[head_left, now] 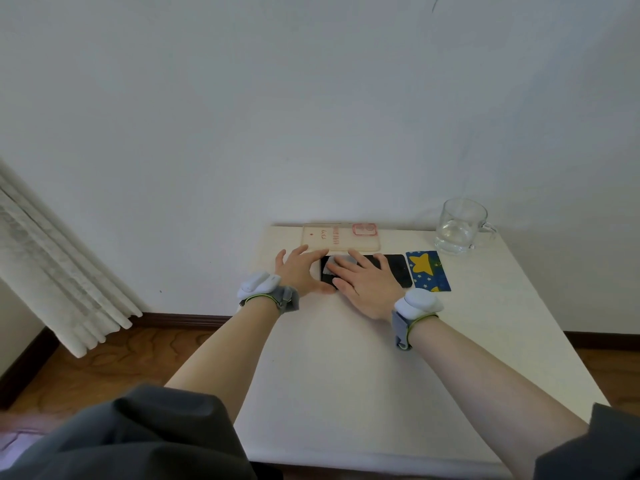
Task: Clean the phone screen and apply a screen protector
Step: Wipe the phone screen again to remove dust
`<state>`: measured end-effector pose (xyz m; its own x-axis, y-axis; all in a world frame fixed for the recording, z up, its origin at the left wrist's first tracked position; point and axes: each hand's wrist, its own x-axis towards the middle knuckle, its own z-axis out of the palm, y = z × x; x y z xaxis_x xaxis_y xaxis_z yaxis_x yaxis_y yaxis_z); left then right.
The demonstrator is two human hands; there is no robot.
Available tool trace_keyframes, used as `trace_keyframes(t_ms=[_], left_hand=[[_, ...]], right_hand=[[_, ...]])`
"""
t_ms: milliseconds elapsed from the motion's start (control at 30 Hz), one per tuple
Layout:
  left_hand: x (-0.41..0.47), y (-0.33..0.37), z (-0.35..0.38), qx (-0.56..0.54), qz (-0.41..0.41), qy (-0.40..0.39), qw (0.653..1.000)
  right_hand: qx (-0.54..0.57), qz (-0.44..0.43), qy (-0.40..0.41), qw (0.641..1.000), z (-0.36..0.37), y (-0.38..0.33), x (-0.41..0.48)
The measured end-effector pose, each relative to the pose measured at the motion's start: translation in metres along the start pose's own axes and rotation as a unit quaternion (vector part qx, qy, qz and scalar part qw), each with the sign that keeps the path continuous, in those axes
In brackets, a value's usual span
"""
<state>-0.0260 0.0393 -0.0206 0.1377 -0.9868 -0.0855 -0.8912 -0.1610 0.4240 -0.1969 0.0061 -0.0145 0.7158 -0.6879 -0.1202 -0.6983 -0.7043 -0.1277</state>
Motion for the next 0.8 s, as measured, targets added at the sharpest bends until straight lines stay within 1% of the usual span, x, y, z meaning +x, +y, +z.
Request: trace_keyframes(t_ms=[167,300,433,500,667,733,800], left_hand=[[-0.004,0.005,-0.003,-0.01,-0.005,-0.008,1.0],[-0.003,0.004,-0.002,-0.04,-0.01,0.0,0.999],[-0.002,0.005,-0.003,-0.038,-0.012,0.009,0.999],[-0.001,0.005,-0.004,-0.037,-0.011,0.01,0.999],[0.0,0.006,-0.005,-0.033,-0.01,0.008,0.999],[-0.001,0.007,-0.004,-0.037,-0.009,0.008,0.999],[-0.002,0.007,-0.004,-0.036,-0.008,0.005,0.999]], right_hand=[[0.011,-0.047,0.01,0.999,0.004,-0.002,-0.01],[-0.01,-0.024,0.001,1.0,0.0,-0.002,0.0],[-0.001,0.004,-0.012,1.0,-0.005,-0.009,0.015],[0.002,-0.005,-0.004,1.0,-0.004,-0.011,0.013],[0.033,-0.059,0.019,0.998,0.009,-0.008,-0.008],[0.038,-0.061,0.018,0.997,0.01,-0.005,-0.009],[0.018,-0.044,0.011,0.999,0.006,-0.003,-0.002]])
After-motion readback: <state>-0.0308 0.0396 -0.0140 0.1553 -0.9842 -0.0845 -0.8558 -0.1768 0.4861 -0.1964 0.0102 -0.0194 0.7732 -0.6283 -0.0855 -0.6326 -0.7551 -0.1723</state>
